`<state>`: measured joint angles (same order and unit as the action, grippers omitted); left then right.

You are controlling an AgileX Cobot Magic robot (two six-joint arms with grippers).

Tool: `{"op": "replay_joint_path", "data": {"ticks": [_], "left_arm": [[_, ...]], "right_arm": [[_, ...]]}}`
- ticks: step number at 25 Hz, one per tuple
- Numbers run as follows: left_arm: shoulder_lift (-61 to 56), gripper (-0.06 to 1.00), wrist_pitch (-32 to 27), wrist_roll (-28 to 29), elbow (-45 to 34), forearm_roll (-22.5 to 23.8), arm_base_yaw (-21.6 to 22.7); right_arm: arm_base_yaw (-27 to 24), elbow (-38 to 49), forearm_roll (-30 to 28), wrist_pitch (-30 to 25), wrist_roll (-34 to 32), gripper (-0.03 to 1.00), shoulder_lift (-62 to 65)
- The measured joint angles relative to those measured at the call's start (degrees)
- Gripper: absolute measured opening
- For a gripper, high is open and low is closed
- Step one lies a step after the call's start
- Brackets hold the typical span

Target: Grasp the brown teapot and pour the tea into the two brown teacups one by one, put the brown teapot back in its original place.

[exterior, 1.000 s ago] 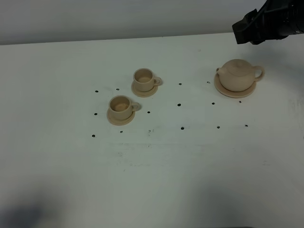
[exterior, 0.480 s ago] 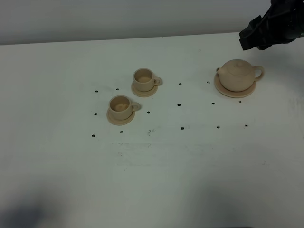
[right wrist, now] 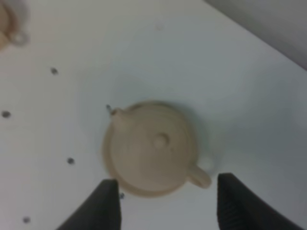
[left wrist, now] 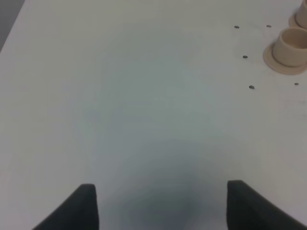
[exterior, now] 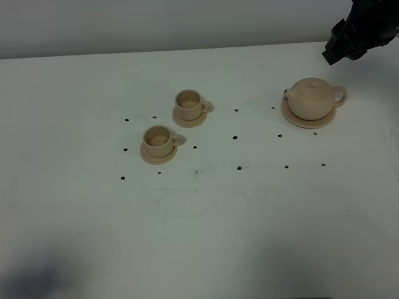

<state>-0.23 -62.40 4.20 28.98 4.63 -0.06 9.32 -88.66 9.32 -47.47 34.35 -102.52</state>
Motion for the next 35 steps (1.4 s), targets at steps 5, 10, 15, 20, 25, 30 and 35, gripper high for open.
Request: {"op": "replay_joint_path", "data": {"ticks": [5, 10, 15, 20, 25, 30, 35], "left_arm": [[0.0, 0.59, 0.0, 0.0, 0.0, 0.0, 0.0], [0.0, 0.59, 0.0, 0.0, 0.0, 0.0, 0.0], [0.0, 0.59, 0.0, 0.0, 0.0, 0.0, 0.0], [0.0, 0.59, 0.0, 0.0, 0.0, 0.0, 0.0], [0.0, 0.59, 0.0, 0.0, 0.0, 0.0, 0.0], [0.0, 0.59, 0.0, 0.0, 0.0, 0.0, 0.0], [0.0, 0.59, 0.0, 0.0, 0.0, 0.0, 0.0]], "right_arm": [[0.0, -1.5, -1.6, -0.8, 6.3, 0.44, -3.0], [0.0, -1.6, -1.8, -2.0, 11.4, 0.44, -4.1], [0.3, -1.8, -1.3, -5.6, 16.1, 0.44, -5.6], [2.8, -1.8, -1.0, -9.2, 20.2, 0.43, -6.2], [6.0, -1.8, -1.7, -10.2, 22.0, 0.41, -6.2], [6.7, -1.8, -2.1, -9.4, 22.3, 0.41, -6.2], [4.5, -1.8, -2.3, 0.1, 22.5, 0.41, -6.2]]}}
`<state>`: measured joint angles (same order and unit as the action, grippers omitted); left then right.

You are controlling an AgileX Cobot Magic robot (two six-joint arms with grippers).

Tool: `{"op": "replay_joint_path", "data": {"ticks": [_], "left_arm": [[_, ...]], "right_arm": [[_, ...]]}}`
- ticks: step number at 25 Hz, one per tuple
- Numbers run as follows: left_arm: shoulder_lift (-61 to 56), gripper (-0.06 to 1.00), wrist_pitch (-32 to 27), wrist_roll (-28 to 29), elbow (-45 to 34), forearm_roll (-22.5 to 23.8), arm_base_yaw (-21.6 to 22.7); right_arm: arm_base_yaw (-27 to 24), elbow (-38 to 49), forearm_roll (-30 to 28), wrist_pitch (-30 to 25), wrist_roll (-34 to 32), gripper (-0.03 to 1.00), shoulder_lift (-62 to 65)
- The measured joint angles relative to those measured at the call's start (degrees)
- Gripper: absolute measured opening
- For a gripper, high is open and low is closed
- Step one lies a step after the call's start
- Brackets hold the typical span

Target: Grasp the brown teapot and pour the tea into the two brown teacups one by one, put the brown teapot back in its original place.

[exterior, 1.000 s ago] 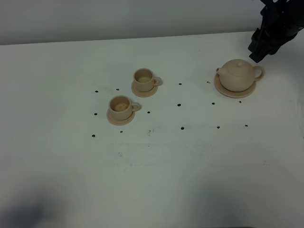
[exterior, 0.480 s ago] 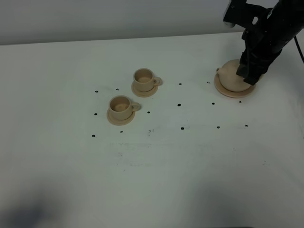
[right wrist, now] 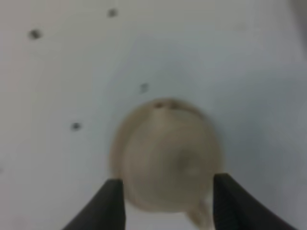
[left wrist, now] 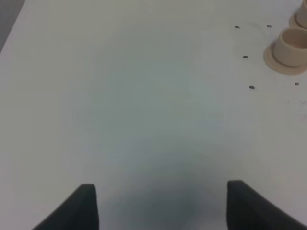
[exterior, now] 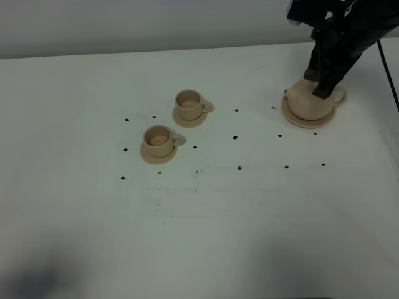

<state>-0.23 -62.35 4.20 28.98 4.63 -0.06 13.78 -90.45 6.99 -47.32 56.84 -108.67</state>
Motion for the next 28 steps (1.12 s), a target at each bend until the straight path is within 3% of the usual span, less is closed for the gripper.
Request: {"op": "replay_joint_path", "data": {"ticks": [4, 18, 28], "left_arm": [[0.0, 0.59, 0.0, 0.0, 0.0, 0.0, 0.0], [0.0, 0.59, 0.0, 0.0, 0.0, 0.0, 0.0], [0.0, 0.59, 0.0, 0.0, 0.0, 0.0, 0.0]], "right_arm": [[-2.6, 0.0, -0.2, 3.9, 0.2, 0.41, 0.0], [-11.9, -2.5, -1.4, 5.9, 4.3, 0.41, -2.5], [-12.0, -20.5, -2.3, -8.1, 8.9, 0.41, -15.1]]}}
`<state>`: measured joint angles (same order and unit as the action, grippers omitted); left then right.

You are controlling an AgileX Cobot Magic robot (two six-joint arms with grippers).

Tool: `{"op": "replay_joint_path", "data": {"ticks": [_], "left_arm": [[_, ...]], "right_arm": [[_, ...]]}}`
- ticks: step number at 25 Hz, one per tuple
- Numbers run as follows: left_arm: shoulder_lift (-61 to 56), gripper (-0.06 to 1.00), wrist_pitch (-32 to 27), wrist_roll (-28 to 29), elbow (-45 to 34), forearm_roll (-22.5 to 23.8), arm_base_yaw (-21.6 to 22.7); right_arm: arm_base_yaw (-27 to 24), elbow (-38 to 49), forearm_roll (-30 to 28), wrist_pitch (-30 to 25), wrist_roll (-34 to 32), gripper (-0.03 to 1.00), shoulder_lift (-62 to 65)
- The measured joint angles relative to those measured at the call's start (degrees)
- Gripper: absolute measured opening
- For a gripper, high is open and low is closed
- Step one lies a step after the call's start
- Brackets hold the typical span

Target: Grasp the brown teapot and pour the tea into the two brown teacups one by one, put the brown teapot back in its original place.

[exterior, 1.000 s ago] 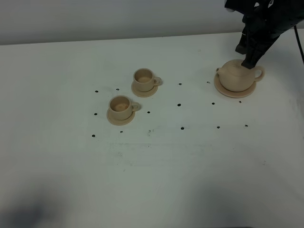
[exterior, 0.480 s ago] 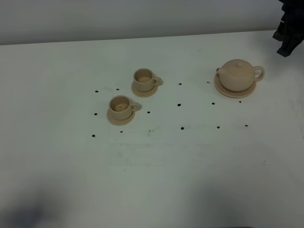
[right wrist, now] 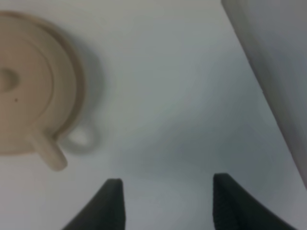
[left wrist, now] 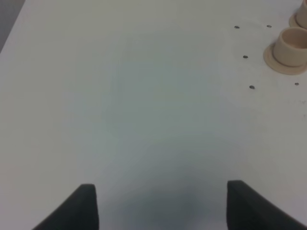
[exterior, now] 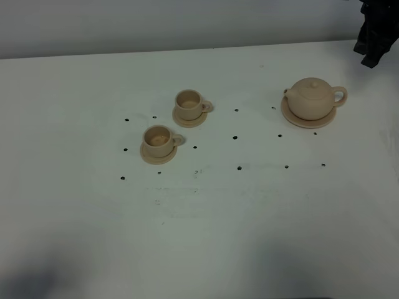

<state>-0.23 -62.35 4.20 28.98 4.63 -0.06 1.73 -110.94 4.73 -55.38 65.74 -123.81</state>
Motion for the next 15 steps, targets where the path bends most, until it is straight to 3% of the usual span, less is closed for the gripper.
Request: {"op": "replay_joint_path", "data": {"ticks": [10, 15], "left_arm": [[0.0, 0.59, 0.0, 0.0, 0.0, 0.0, 0.0], [0.0, 0.59, 0.0, 0.0, 0.0, 0.0, 0.0]], "right_arm": [[0.0, -2.1, 2.9, -9.8, 15.3, 0.41, -3.5], [0.0, -2.3, 6.6, -10.9, 19.8, 0.41, -4.4]]}}
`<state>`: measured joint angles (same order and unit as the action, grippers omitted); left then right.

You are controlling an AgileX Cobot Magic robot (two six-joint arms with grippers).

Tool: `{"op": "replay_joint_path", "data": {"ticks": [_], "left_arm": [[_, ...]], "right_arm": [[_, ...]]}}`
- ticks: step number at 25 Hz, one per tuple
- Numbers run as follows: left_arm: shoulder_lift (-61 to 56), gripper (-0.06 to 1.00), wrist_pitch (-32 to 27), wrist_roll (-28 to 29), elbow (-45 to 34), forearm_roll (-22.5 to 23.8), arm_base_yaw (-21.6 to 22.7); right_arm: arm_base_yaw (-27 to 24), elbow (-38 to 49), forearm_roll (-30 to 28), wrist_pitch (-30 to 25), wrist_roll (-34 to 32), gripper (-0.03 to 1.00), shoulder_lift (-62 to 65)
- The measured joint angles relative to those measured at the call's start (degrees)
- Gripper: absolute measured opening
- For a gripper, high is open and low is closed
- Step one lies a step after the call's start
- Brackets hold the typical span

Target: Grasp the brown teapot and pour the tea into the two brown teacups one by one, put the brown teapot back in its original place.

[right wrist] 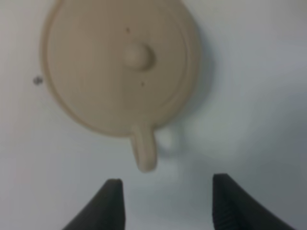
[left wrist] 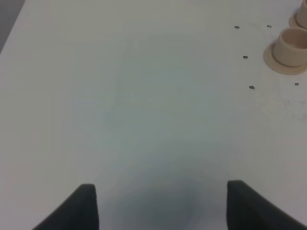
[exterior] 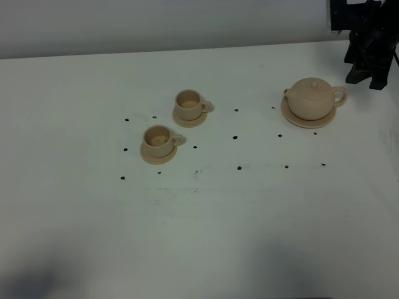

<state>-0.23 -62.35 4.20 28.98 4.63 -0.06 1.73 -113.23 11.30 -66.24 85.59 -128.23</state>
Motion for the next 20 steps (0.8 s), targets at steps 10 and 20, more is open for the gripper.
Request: {"op": "replay_joint_path", "data": {"ticks": [10, 20], "left_arm": [[0.0, 0.59, 0.0, 0.0, 0.0, 0.0, 0.0], [0.0, 0.59, 0.0, 0.0, 0.0, 0.0, 0.0]], "right_arm": [[0.0, -0.1, 2.1, -0.7, 3.8, 0.33, -1.6], [0.0, -0.2, 2.2, -0.6, 4.6, 0.31, -4.1]]}}
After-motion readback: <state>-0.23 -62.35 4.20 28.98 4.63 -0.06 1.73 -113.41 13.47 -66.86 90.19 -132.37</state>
